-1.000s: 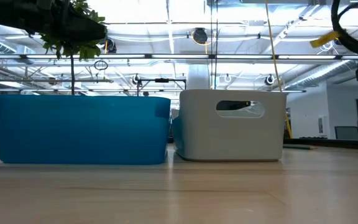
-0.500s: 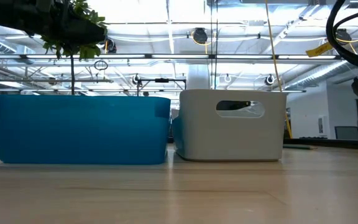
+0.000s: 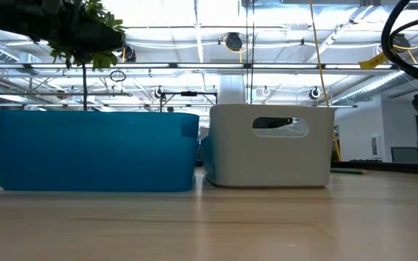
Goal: Sort pens & pencils
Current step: Put the bottom right black pen into the blue bin
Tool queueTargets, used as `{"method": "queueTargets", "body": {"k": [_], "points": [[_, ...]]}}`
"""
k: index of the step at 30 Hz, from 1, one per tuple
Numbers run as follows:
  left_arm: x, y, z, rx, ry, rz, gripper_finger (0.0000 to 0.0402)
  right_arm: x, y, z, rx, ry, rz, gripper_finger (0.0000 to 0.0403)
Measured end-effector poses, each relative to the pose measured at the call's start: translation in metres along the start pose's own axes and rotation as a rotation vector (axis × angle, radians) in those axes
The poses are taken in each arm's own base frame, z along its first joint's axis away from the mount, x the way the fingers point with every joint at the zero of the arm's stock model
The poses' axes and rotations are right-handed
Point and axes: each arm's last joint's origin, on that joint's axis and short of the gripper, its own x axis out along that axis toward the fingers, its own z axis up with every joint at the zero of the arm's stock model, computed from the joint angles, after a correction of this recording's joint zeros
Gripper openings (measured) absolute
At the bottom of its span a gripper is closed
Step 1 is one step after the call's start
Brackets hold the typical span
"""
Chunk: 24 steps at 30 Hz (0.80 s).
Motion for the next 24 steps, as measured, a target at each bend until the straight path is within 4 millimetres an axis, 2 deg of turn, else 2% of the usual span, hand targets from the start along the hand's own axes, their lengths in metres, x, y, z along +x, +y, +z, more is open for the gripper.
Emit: {"method": "queueTargets", "body": {"k": [6,13,18,24], "points": [[0.0,0.0,0.0,0.0,0.0,0.0,0.0152,0.007,-0.011,0.001,-0.004,0.008,-0.04,0.0013],[0.0,0.0,0.0,0.0,0.0,0.0,0.0152,0.006,-0.011,0.0,-0.069,0.007,-0.031,0.0008],[0.0,0.0,0.0,0.0,0.0,0.0,0.0152,-0.007,-0.014,-0.001,-0.13,-0.055,0.018,0.0003],[0.0,0.0,0.0,0.0,-0.001,0.0,0.0152,-0.031,-0.025,0.003,-0.185,-0.249,0.047,0.0004]]}}
